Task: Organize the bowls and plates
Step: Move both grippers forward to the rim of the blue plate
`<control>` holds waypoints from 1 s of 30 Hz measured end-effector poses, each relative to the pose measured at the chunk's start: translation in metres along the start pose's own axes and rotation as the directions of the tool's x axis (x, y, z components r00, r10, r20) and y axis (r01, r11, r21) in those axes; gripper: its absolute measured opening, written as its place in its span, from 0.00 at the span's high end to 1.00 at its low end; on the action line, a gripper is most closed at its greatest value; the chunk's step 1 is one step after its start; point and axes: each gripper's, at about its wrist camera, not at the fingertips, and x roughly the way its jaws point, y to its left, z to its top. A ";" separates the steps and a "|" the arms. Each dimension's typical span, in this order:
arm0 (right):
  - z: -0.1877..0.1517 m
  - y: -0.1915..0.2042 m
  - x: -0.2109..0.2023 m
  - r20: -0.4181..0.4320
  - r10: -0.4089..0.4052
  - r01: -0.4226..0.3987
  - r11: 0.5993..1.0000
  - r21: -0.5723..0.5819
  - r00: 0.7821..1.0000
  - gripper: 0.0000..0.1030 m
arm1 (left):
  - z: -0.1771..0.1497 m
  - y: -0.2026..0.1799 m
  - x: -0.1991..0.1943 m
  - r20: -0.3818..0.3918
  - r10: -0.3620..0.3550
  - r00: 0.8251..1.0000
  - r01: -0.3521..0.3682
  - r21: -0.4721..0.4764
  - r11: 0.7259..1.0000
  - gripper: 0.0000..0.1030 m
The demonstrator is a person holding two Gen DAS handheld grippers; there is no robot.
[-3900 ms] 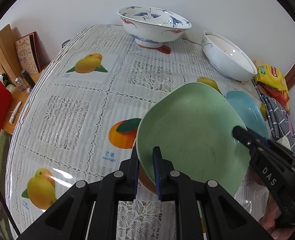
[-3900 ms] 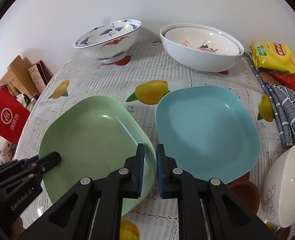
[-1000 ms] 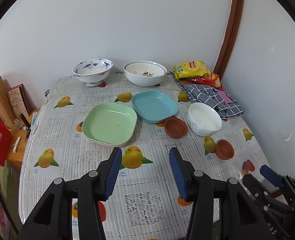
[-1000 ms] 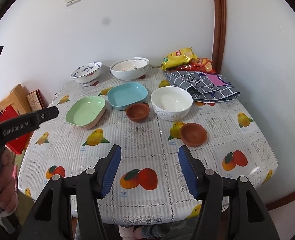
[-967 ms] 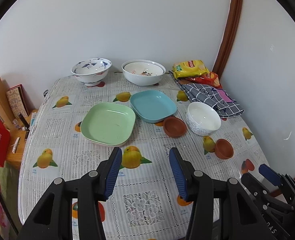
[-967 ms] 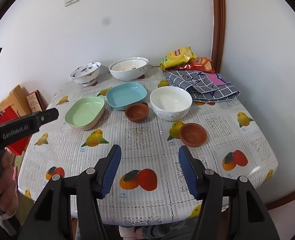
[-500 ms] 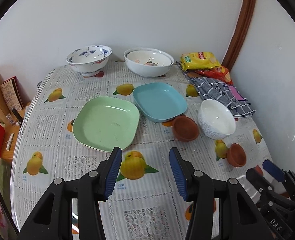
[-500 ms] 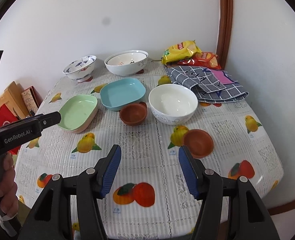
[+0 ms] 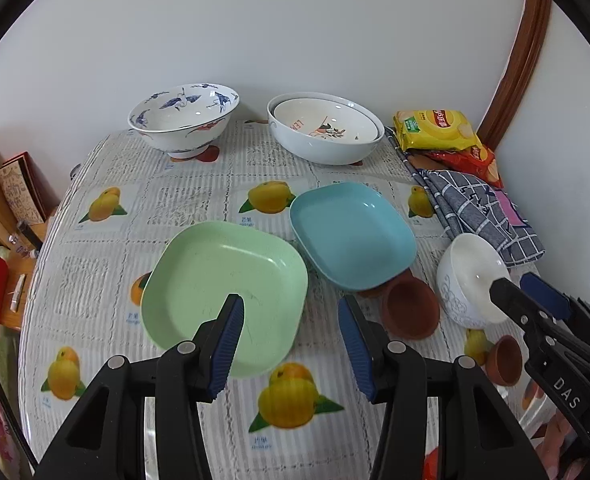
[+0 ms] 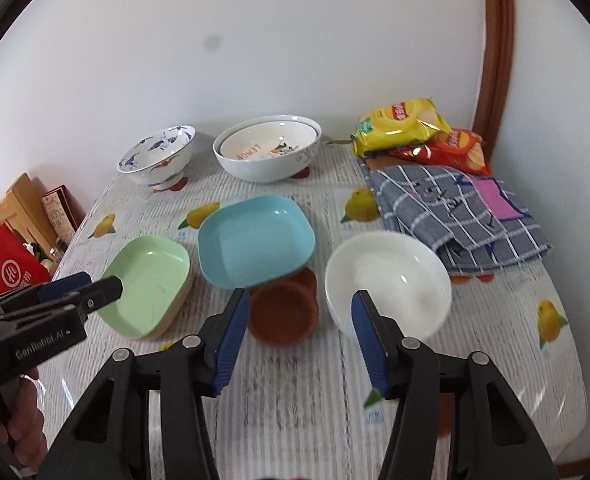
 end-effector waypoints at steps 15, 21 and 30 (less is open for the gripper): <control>0.055 0.001 0.092 -0.075 0.003 -0.006 0.999 -0.039 0.997 0.50 | 0.052 -0.001 0.077 -0.062 0.013 0.998 -0.015 -0.047 0.999 0.54; 0.066 0.000 0.121 -0.114 0.004 -0.010 0.999 -0.052 0.993 0.53 | 0.067 -0.007 0.100 -0.084 0.029 0.996 -0.032 -0.035 0.999 0.54; 0.070 0.003 0.150 -0.154 0.017 -0.028 0.997 -0.066 0.988 0.59 | 0.080 -0.007 0.124 -0.101 0.032 0.994 -0.036 -0.034 0.999 0.55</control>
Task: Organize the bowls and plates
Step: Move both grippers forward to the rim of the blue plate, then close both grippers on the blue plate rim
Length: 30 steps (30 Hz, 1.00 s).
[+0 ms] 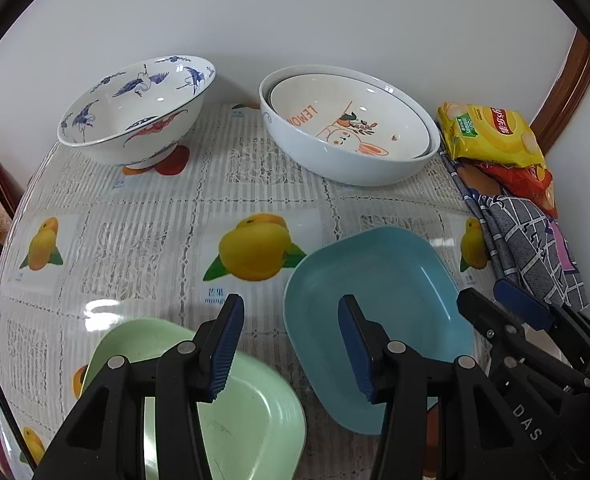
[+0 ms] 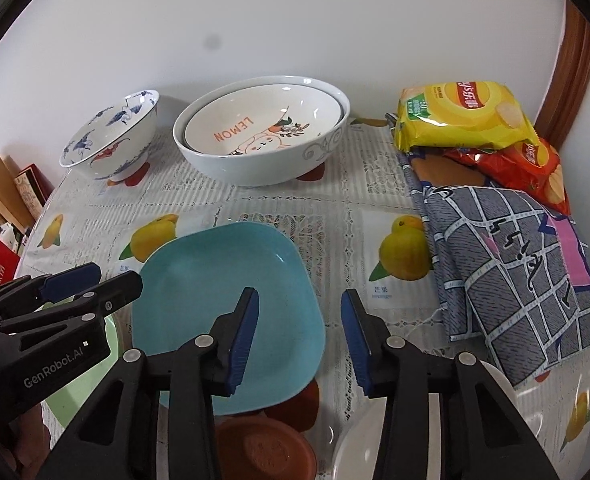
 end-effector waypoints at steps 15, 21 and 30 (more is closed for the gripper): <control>0.002 -0.006 0.036 -0.097 -0.045 0.046 0.999 -0.001 0.994 0.69 | 0.005 -0.006 0.038 -0.054 -0.014 0.998 0.016 0.021 1.000 0.55; -0.002 -0.006 0.051 -0.140 -0.049 0.049 0.999 0.000 0.989 0.83 | 0.004 -0.008 0.051 -0.074 -0.035 0.997 0.037 0.035 0.999 0.69; -0.003 -0.007 0.051 -0.117 -0.077 0.078 0.997 0.005 0.990 0.88 | 0.004 -0.004 0.057 -0.062 -0.047 0.997 0.048 0.017 0.999 0.87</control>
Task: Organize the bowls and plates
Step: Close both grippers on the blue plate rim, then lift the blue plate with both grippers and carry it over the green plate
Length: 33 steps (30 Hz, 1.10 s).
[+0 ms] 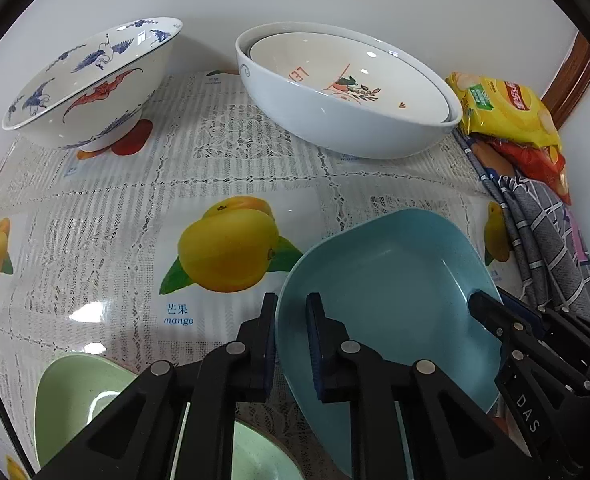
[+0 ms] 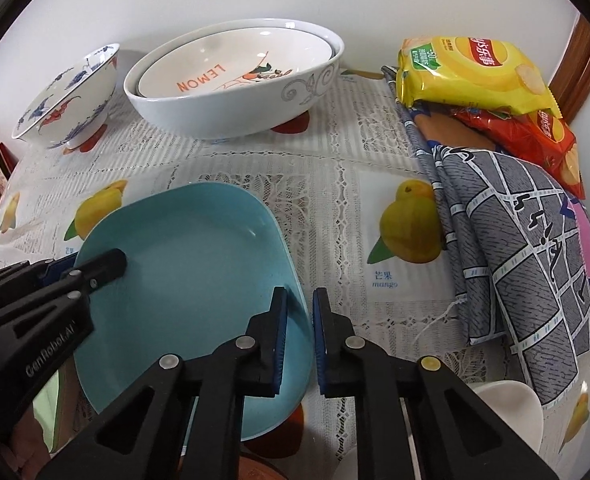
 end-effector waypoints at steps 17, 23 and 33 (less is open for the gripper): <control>-0.007 0.003 -0.069 0.134 0.071 -0.078 0.996 0.046 0.988 0.89 | -0.011 0.010 -0.075 0.096 -0.013 0.995 0.015 -0.016 1.000 0.88; -0.026 0.015 -0.098 0.155 0.087 -0.094 0.995 0.042 0.984 0.89 | -0.031 0.018 -0.104 0.113 -0.004 0.994 0.006 -0.023 1.000 0.88; -0.069 0.037 -0.136 0.180 0.118 -0.127 0.991 0.036 0.977 0.90 | -0.077 0.037 -0.145 0.130 0.009 0.991 -0.003 -0.051 0.999 0.88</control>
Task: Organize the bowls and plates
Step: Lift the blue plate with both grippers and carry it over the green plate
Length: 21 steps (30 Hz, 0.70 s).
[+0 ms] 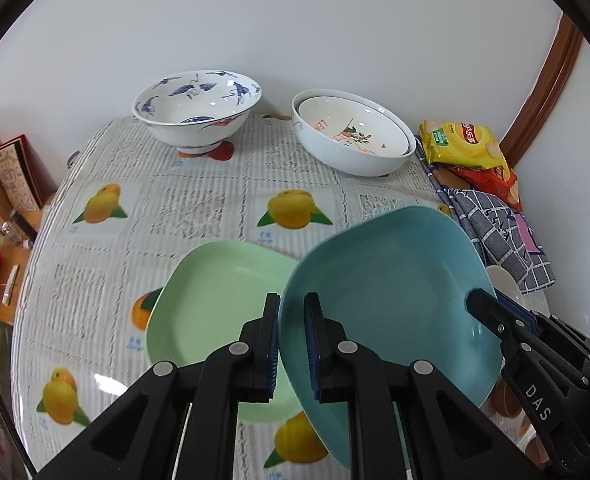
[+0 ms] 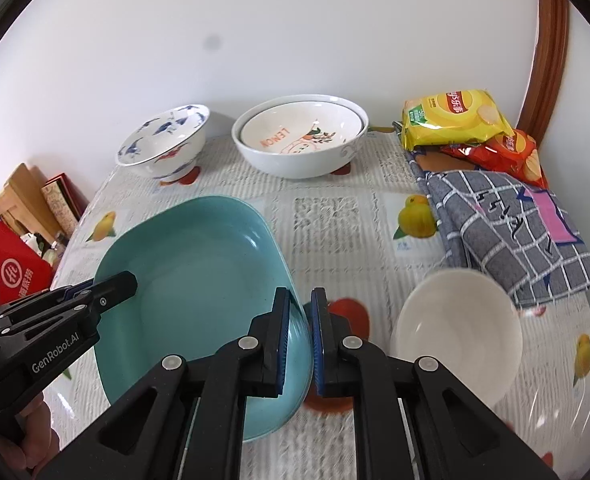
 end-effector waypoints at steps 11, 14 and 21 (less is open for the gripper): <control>-0.028 0.013 -0.034 0.021 0.040 -0.040 0.999 0.009 0.999 0.90 | -0.029 0.010 -0.039 0.035 0.011 0.999 -0.010 -0.001 1.000 0.88; -0.032 0.014 -0.043 0.031 0.043 -0.043 0.999 0.010 0.999 0.90 | -0.033 0.010 -0.047 0.043 0.010 0.999 -0.010 0.003 1.000 0.88; -0.040 0.012 -0.058 0.046 0.047 -0.048 0.999 0.018 0.998 0.90 | -0.040 0.008 -0.060 0.057 0.004 0.998 -0.005 0.005 1.000 0.88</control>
